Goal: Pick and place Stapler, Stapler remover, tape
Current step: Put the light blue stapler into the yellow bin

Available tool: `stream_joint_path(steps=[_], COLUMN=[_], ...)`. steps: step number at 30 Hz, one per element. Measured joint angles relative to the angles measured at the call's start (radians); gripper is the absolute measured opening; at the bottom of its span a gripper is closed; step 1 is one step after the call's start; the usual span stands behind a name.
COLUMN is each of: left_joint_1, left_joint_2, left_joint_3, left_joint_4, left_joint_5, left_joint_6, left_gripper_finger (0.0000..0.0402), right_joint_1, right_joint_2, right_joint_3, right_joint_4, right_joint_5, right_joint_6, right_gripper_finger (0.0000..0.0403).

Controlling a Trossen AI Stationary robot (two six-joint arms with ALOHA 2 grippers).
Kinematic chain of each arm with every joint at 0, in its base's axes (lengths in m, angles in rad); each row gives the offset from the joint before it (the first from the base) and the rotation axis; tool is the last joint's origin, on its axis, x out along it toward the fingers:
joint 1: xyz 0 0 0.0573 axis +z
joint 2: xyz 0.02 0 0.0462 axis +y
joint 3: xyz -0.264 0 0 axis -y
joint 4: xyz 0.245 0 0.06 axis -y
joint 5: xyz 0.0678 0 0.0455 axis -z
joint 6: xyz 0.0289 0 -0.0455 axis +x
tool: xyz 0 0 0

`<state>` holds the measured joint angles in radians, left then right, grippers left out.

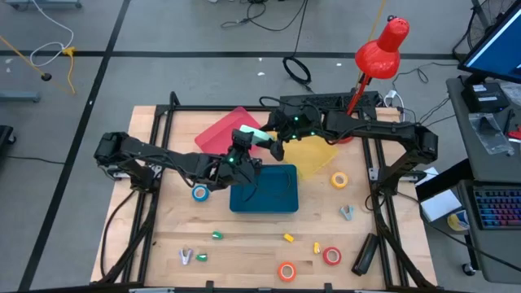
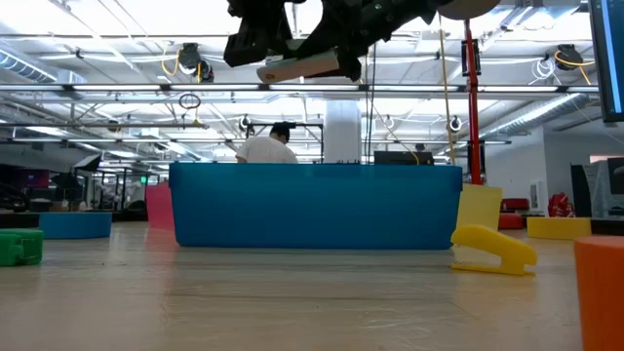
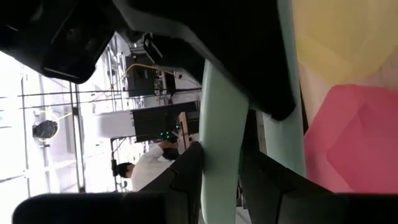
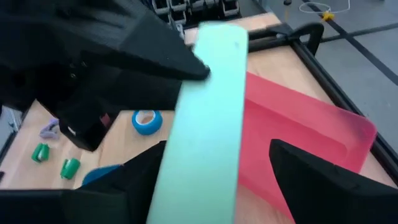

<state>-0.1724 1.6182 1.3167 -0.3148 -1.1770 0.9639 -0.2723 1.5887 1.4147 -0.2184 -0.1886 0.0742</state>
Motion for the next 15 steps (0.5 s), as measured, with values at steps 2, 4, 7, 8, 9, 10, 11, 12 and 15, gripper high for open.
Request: stream_joint_path(steps=[2, 4, 7, 8, 9, 10, 11, 12, 15], left_joint_1=[-0.001, 0.0, 0.0, -0.001, 0.0, 0.0, 0.0, 0.0, 0.0], left_joint_2=[-0.001, -0.001, -0.001, -0.001, -0.001, -0.001, -0.001, -0.001, -0.001], left_joint_3=[0.0, 0.0, 0.0, 0.0, 0.0, 0.0, 0.0, 0.0, 0.0], left_joint_4=[0.002, 0.001, 0.0, 0.0, -0.002, -0.003, -0.003, -0.002, -0.003], left_joint_5=[-0.001, 0.0, 0.002, 0.004, 0.007, 0.008, 0.008, 0.007, 0.007], left_joint_6=[-0.005, -0.006, -0.006, -0.006, -0.006, -0.006, -0.005, -0.005, -0.006], left_gripper_finger=[0.0092, 0.0092, 0.0092, 0.0092, 0.0092, 0.0092, 0.0092, 0.0092, 0.0092], right_joint_1=[0.0, -0.001, 0.0, 0.0, 0.0, 0.0, 0.0, 0.0, 0.0], right_joint_2=[0.0, 0.0, 0.0, 0.0, 0.0, 0.0, 0.0, 0.0, 0.0], right_joint_3=[0.0, 0.0, 0.0, 0.0, 0.0, 0.0, 0.0, 0.0, 0.0], right_joint_4=[0.019, 0.02, 0.013, 0.008, 0.004, 0.003, 0.003, 0.003, 0.001], right_joint_5=[0.0, 0.0, 0.0, 0.0, -0.001, -0.004, -0.005, -0.006, -0.013], right_joint_6=[0.009, 0.017, 0.018, 0.019, 0.019, 0.019, 0.019, 0.019, 0.018], right_gripper_finger=[0.0254, 0.0246, 0.0231, 0.0223, 0.0213, 0.0202, 0.019, 0.0176, 0.0126])
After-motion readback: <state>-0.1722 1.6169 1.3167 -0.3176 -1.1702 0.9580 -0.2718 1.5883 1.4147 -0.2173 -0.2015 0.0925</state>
